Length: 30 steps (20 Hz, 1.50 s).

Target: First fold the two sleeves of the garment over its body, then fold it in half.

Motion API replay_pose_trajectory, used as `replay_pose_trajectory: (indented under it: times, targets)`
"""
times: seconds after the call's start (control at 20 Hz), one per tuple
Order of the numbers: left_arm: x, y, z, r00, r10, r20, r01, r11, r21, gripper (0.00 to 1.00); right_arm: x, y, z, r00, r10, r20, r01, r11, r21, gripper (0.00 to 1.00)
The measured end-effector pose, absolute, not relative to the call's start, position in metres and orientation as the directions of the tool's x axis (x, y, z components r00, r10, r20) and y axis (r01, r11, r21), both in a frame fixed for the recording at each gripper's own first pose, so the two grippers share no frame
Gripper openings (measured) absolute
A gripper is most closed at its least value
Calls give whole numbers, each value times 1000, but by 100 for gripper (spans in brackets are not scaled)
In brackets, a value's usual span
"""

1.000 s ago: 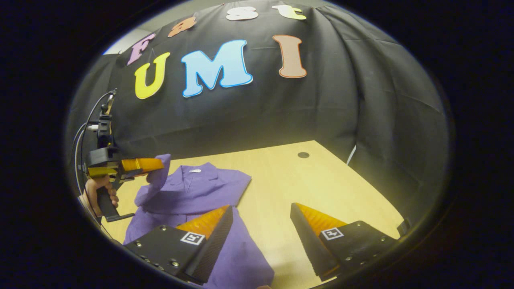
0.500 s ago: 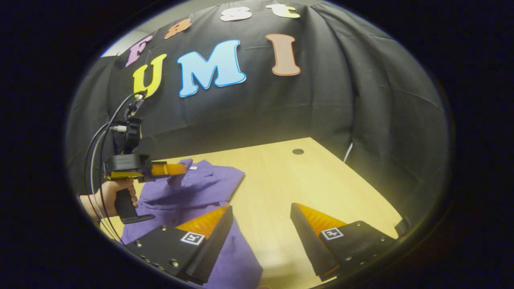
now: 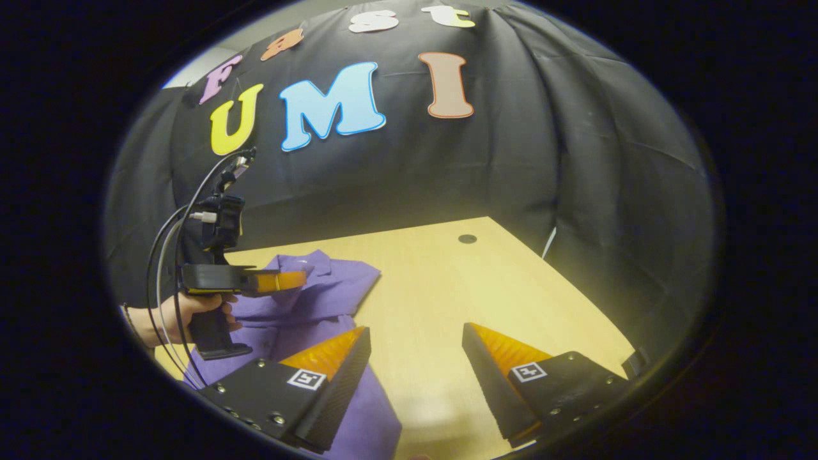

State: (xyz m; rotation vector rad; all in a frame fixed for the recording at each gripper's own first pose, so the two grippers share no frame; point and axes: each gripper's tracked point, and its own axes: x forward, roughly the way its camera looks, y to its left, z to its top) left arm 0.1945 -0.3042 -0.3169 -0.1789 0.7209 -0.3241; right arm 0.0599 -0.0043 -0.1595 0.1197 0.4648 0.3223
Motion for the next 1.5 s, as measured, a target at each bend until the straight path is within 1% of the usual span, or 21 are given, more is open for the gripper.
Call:
replay_pose_trajectory:
  times: [0.05,0.1,0.15,0.35,0.4,0.45,0.5,0.75,0.8,0.9,0.95,1.0,1.05,1.15,1.35,1.4,1.5]
  targets:
    - [194,-308,-313,704,-365,-609,243,930,-276,28,59,-4,-159,847,328,-419,-270,943,192,90]
    - [196,-308,-309,710,-366,-601,249,930,-272,43,58,-2,-159,846,328,-420,-268,943,197,90]
    - [195,-309,-305,713,-375,-592,256,926,-278,50,57,-1,-159,844,331,-422,-270,942,198,90]
    - [183,-298,-292,735,-366,-571,234,927,-292,98,49,1,-161,844,326,-426,-278,945,172,90]
    - [180,-293,-288,743,-358,-565,225,929,-293,93,46,3,-160,844,327,-425,-278,945,175,90]
    - [175,-286,-284,750,-350,-561,216,932,-292,98,44,5,-161,844,327,-425,-277,944,177,90]
    - [171,-278,-281,756,-341,-559,207,935,-289,94,40,6,-162,844,325,-427,-274,945,178,90]
    - [133,-229,-264,780,-286,-556,168,953,-254,94,20,17,-169,831,328,-450,-282,945,167,90]
    - [121,-218,-264,781,-268,-564,159,959,-236,98,14,21,-171,823,333,-460,-289,943,167,90]
    - [98,-196,-265,784,-239,-573,136,966,-218,98,1,29,-175,807,344,-480,-303,939,163,89]
    - [84,-185,-266,781,-229,-582,120,968,-220,100,-6,31,-178,796,347,-497,-311,937,158,89]
    - [70,-176,-269,778,-221,-589,103,968,-227,94,-12,34,-180,787,352,-506,-320,935,153,90]
    - [59,-166,-270,776,-214,-593,86,968,-236,97,-17,38,-181,780,358,-513,-330,932,150,90]
    - [36,-144,-275,773,-190,-606,55,971,-233,98,-29,46,-184,766,368,-528,-348,927,142,90]
    - [-9,-108,-286,759,-158,-631,27,977,-212,94,-47,58,-197,736,377,-562,-356,922,151,89]
    - [-20,-100,-287,760,-150,-632,25,979,-202,98,-51,60,-200,730,375,-571,-356,922,151,90]
    - [-42,-86,-291,759,-136,-636,25,983,-180,98,-58,57,-209,724,355,-592,-343,929,138,90]
